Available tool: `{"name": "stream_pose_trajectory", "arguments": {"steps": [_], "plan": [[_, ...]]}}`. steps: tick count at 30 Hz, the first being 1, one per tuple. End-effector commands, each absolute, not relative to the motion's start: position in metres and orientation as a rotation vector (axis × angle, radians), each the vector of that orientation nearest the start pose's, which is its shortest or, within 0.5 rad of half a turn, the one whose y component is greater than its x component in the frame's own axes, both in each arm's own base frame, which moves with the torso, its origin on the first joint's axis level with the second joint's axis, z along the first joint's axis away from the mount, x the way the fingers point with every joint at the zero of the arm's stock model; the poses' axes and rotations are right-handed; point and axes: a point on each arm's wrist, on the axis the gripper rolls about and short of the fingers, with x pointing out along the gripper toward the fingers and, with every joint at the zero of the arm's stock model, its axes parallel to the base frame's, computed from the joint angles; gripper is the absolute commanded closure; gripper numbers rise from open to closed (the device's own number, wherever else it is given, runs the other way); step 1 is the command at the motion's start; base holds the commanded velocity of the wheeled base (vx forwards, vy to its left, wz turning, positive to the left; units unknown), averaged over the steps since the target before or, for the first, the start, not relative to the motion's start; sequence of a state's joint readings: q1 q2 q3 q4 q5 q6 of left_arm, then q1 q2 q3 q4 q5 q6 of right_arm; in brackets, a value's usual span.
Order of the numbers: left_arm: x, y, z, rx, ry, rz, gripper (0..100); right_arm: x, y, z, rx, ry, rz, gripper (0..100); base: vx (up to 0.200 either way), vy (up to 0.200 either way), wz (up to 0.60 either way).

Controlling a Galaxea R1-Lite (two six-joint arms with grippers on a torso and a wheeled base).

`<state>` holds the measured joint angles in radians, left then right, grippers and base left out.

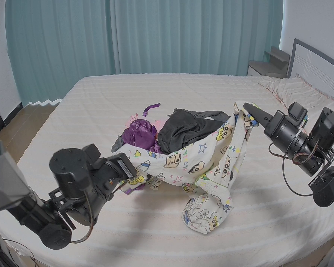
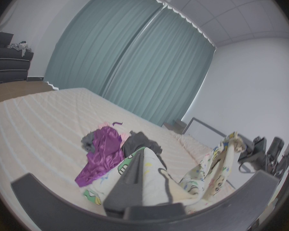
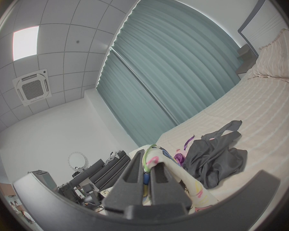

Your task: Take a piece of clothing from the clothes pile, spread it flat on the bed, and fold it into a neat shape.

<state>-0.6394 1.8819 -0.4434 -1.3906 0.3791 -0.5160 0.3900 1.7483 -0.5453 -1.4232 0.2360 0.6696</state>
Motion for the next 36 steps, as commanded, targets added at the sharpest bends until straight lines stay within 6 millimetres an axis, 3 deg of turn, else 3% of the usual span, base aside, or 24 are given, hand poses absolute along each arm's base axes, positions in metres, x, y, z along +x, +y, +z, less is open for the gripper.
{"name": "stream_pose_trajectory", "arguments": {"steps": [1, 5, 7, 9, 14, 19, 24, 27, 36], "plan": [[0.217, -0.148, 0.194, -0.589, -0.090, -0.241, 100, 0.228, 0.119, 0.237, 0.692, -0.134, 0.755, 100, 0.000, 0.000, 0.00], [0.210, -0.140, 0.214, -0.620, -0.158, -0.216, 100, 0.189, 0.119, 0.267, 0.705, -0.174, 0.850, 100, 0.000, 0.000, 0.00], [0.208, -0.137, 0.215, -0.621, -0.162, -0.214, 100, 0.183, 0.118, 0.267, 0.702, -0.148, 0.859, 100, 0.000, 0.000, 0.00], [0.206, -0.137, 0.208, -0.612, -0.140, -0.204, 100, 0.186, 0.119, 0.257, 0.702, -0.091, 0.845, 100, 0.000, 0.000, 0.00], [0.208, -0.140, 0.171, -0.584, -0.016, -0.190, 100, 0.204, 0.132, 0.196, 0.689, 0.149, 0.795, 100, 0.000, 0.000, 0.00], [0.215, -0.147, 0.156, -0.619, 0.035, -0.188, 100, 0.221, 0.147, 0.173, 0.755, 0.156, 0.815, 100, 0.000, 0.000, 0.00], [0.214, -0.163, 0.144, -0.599, 0.089, -0.240, 100, 0.220, 0.165, 0.148, 0.790, 0.187, 0.867, 100, 0.000, 0.000, 0.00], [0.213, -0.166, 0.139, -0.587, 0.107, -0.240, 100, 0.217, 0.176, 0.138, 0.781, 0.235, 0.878, 100, 0.000, 0.000, 0.00], [0.209, -0.160, 0.131, -0.570, 0.133, -0.217, 100, 0.215, 0.174, 0.145, 0.789, 0.207, 0.876, 100, 0.000, 0.000, 0.00]]}}
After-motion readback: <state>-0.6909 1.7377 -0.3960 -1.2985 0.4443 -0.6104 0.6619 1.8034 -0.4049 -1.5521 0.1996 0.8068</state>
